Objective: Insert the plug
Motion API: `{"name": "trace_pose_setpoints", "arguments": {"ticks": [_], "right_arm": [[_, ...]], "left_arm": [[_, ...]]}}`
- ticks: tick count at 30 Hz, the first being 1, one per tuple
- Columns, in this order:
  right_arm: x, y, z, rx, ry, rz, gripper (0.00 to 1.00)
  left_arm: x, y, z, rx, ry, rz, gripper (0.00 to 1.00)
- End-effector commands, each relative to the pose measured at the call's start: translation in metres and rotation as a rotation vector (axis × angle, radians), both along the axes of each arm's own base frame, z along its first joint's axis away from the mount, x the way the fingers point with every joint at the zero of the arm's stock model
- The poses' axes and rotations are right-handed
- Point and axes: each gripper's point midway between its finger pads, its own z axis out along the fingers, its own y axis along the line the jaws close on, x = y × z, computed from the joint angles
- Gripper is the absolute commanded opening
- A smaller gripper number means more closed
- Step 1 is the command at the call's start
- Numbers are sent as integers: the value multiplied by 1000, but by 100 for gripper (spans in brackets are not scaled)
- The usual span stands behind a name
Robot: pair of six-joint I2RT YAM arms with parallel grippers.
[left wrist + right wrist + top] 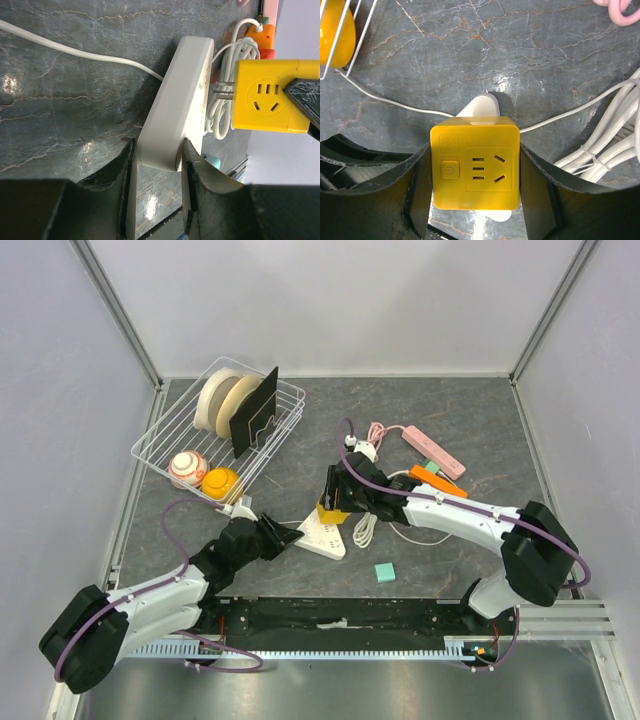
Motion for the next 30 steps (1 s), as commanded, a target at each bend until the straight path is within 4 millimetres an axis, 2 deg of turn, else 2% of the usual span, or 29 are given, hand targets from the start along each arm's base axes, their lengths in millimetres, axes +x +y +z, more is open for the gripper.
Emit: {"name": "trace_pose_setpoints", "arguments": {"ticks": [1, 10, 18, 30], "right_arm": [[16, 15, 20, 62, -76, 49, 0], [17, 22, 7, 121, -56, 92, 0], [17, 2, -11, 86, -42, 73, 0], [20, -5, -16, 75, -57, 95, 0]], "left_arm": [[-12, 22, -37, 116, 93, 42, 3], [-12, 22, -38, 123, 98, 39, 3], [-12, 23, -38, 123, 97, 44, 3], [-12, 23, -38, 123, 97, 45, 3]]}}
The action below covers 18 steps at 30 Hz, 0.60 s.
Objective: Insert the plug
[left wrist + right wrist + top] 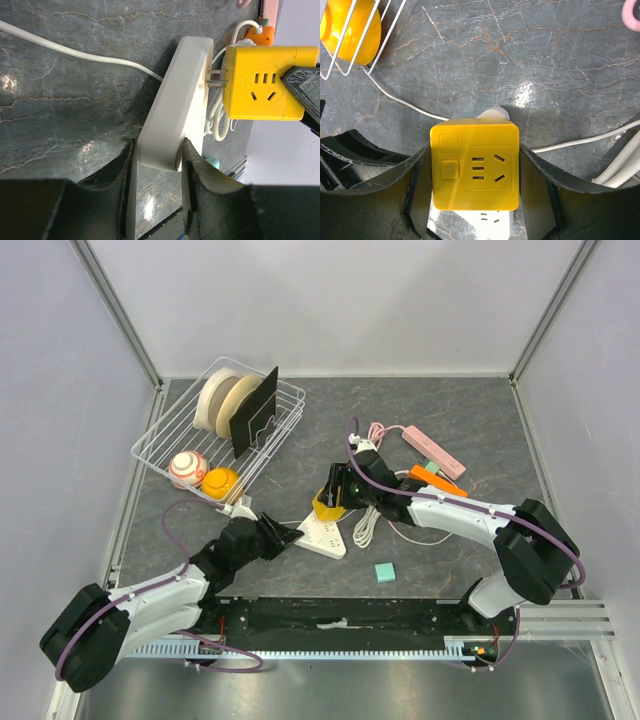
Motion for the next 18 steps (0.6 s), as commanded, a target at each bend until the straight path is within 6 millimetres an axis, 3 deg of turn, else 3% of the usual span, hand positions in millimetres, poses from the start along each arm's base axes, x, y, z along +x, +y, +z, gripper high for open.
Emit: {"name": "trace_pose_setpoints", "arguments": {"ticks": [1, 18], "right_arm": [[4, -10, -6, -41, -29, 2, 0], [10, -15, -14, -70, -29, 11, 0]], "left_arm": [[-13, 23, -37, 127, 93, 40, 3], [-13, 23, -38, 128, 97, 37, 3]]}}
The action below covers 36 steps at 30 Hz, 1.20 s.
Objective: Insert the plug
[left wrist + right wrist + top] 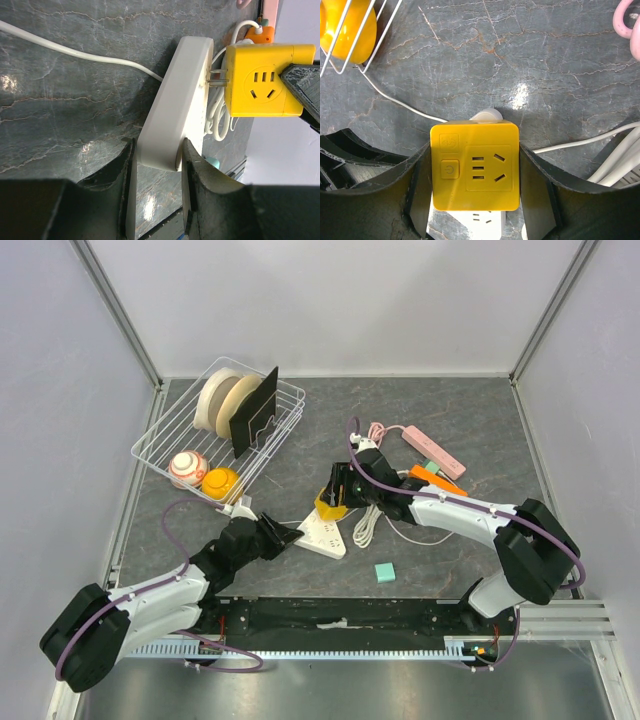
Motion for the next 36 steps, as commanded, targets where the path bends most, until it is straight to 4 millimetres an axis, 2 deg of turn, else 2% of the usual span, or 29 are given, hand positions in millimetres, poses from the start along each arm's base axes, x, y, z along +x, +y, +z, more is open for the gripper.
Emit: {"name": "trace_pose_setpoints", "arguments": {"ticks": [1, 5, 10, 18, 26, 30, 36], "right_arm": [[5, -7, -12, -43, -6, -2, 0], [7, 3, -7, -4, -10, 16, 0], [7, 4, -9, -4, -10, 21, 0], [-4, 8, -15, -3, -20, 62, 0], [2, -17, -21, -85, -79, -28, 0], [-3, -16, -27, -80, -52, -13, 0], [-3, -19, -24, -66, -70, -29, 0]], "left_arm": [[-13, 22, -37, 126, 96, 35, 3], [-13, 22, -38, 130, 100, 33, 3], [-13, 22, -38, 128, 98, 33, 3], [-12, 22, -37, 128, 98, 33, 3], [-13, 23, -37, 123, 100, 41, 3], [-13, 23, -38, 123, 104, 43, 3], [-13, 23, -38, 122, 107, 42, 3]]}}
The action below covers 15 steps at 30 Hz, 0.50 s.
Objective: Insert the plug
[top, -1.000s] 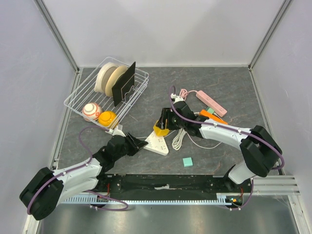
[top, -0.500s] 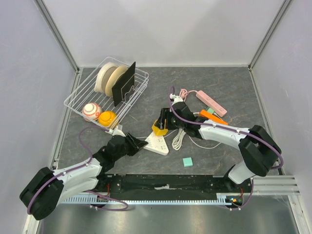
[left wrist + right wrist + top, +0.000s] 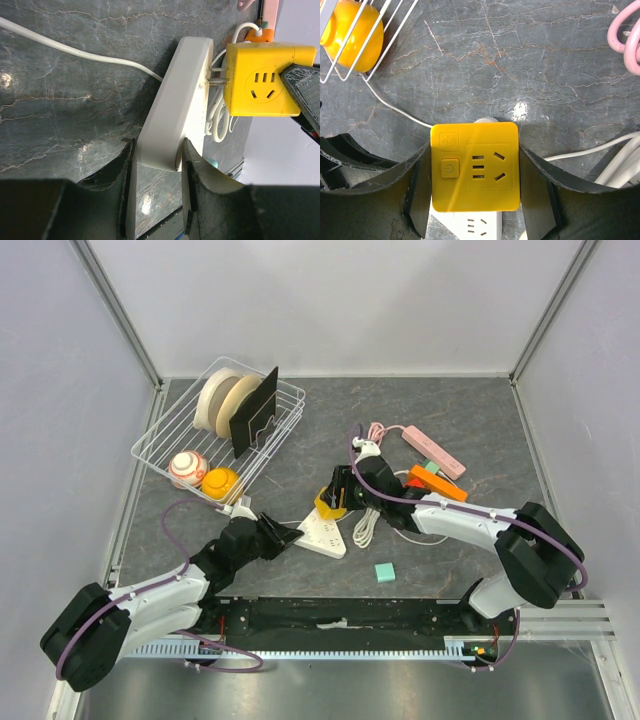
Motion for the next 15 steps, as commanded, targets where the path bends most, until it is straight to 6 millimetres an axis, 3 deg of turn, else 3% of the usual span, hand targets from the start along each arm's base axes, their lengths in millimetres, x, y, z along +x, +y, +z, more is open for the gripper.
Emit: {"name": "trace_pose_setpoints", "arguments": {"ticks": [1, 15], "right_arm": [[-4, -18, -22, -81, 13, -29, 0], [-9, 2, -24, -48, 10, 2, 0]], "left_arm": [[-13, 22, -38, 131, 96, 30, 3], [-13, 20, -35, 120, 97, 25, 3]]}}
